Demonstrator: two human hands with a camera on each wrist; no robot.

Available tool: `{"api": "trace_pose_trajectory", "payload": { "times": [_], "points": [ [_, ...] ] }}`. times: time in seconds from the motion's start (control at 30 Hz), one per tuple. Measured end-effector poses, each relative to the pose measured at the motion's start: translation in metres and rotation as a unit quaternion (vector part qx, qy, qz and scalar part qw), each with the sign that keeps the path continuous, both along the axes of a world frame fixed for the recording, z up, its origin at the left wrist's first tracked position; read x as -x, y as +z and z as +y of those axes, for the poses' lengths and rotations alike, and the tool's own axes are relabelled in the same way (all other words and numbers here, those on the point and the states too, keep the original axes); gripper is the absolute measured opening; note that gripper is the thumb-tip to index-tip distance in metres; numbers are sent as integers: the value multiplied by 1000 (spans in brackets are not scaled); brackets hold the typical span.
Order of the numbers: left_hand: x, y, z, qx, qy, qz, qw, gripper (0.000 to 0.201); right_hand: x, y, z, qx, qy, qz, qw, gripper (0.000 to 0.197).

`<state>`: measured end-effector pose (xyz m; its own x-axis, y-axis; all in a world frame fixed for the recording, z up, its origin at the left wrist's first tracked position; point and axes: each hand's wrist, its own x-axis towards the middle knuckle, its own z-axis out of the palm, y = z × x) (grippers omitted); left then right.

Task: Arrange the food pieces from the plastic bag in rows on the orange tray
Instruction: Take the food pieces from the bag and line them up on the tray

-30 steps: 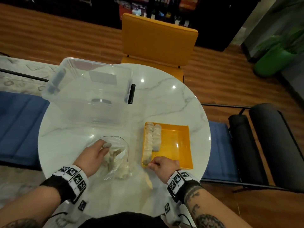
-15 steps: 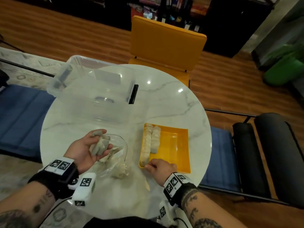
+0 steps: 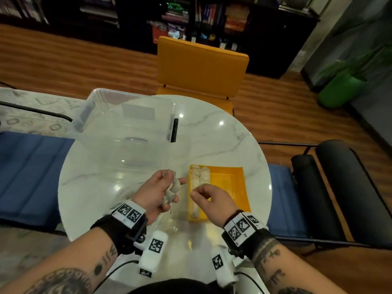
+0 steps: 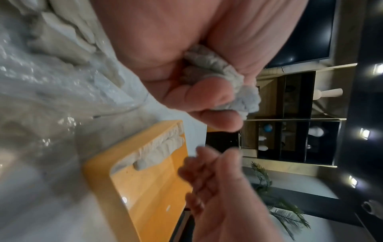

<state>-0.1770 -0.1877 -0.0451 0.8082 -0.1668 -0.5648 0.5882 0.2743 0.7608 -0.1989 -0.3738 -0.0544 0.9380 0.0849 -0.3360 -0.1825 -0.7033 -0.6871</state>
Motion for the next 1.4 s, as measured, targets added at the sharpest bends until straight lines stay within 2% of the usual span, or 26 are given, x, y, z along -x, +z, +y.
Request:
{"api": "trace_pose_trajectory", "payload": {
  "times": [0.07,0.13,0.3,0.43,0.53,0.63,0.7,0.9,1.0,1.07,1.27,1.4],
  "points": [
    [-1,1,-9,6,3,-5,1000,26,-7,13,13,-85,-29,1,996,22],
    [-2,2,-16,19,8,-9,1000,26,-12,21,24,-131,-30,4,991,23],
    [-3,6,-23,38,21,4,999,33,-18,26,28,-151,-84,-15,985,25],
    [-5,2,-20,13,68,8,998,21,-20,32,16,-194,-124,4,973,14],
    [-7,1,-16,20,49,2,999,11,-25,36,6,-244,-157,17,957,7],
    [-7,-2,-16,9,-1,-23,1000,21,-27,33,-1,-262,-154,17,953,6],
    [-8,-5,-20,-9,-24,-44,999,26,-26,29,-3,-264,-142,20,954,9],
    [-16,-12,-31,-137,-46,-100,984,13,-21,8,-10,-230,-99,13,968,18],
    [-16,-17,-30,-185,-100,-111,971,15,-22,2,-17,-237,-89,1,968,4],
    [-18,-19,-32,-203,-123,-117,964,12,-25,-1,-19,-230,-80,-3,970,8],
    [-24,-28,-33,-247,-147,-125,950,19,-32,-20,-23,-272,-133,9,953,22],
    [-29,-40,-31,-317,-164,-131,925,12,-40,-41,-40,-140,-119,16,983,17]
  ]
}}
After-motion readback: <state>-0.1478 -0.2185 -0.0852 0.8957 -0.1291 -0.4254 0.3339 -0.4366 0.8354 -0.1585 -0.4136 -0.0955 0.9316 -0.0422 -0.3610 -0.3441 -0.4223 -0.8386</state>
